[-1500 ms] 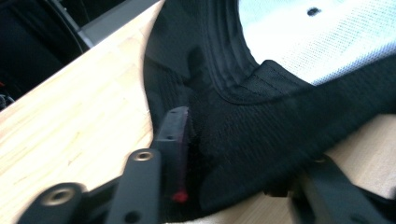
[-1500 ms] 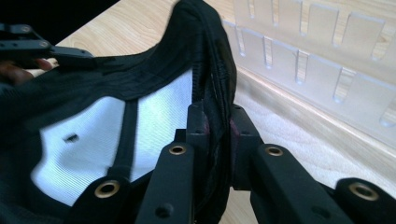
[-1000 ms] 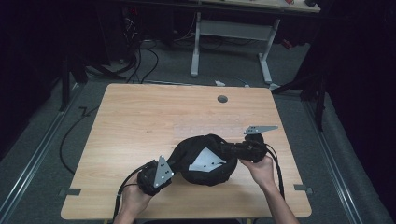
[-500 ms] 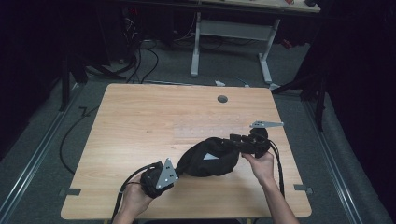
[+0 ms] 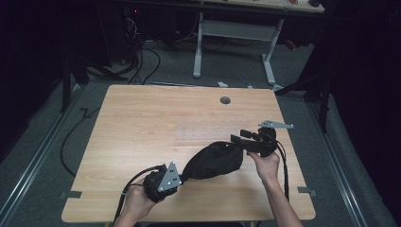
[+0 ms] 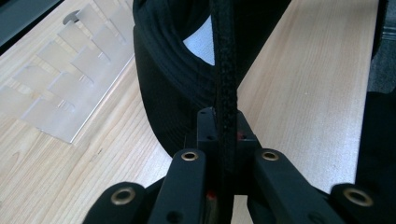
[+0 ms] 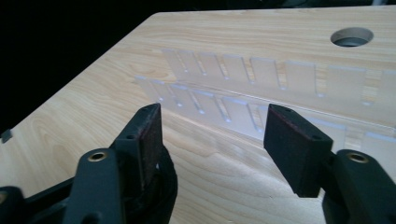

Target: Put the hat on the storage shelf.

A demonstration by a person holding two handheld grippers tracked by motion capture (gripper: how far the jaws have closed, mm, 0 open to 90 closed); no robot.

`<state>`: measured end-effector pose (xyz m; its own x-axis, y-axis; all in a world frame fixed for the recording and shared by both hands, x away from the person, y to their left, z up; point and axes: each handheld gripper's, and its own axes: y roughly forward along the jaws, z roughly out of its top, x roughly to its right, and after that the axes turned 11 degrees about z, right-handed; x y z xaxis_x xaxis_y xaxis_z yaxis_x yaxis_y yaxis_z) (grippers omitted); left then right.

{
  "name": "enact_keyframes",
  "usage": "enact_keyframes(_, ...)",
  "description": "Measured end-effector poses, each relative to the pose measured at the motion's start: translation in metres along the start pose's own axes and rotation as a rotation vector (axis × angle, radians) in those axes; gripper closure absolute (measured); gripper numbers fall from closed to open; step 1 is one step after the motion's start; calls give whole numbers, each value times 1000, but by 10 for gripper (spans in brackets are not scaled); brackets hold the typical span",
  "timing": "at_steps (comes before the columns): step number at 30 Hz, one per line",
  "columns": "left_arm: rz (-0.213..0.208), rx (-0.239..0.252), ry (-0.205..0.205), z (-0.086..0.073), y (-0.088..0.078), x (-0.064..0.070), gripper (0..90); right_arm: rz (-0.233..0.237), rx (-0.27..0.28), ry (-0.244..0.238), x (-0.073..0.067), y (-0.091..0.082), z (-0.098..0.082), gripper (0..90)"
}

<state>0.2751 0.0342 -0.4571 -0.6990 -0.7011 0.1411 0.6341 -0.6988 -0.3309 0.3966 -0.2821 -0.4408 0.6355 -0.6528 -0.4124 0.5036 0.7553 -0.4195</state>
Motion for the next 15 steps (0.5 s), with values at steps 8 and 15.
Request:
enact_keyframes(8,1,1,-25,0,-5,-6,865,-61,41,64,11,-4,0,358)
enact_keyframes(15,13,85,-129,12,-11,-18,865,-119,-21,-4,7,0,-13,372)
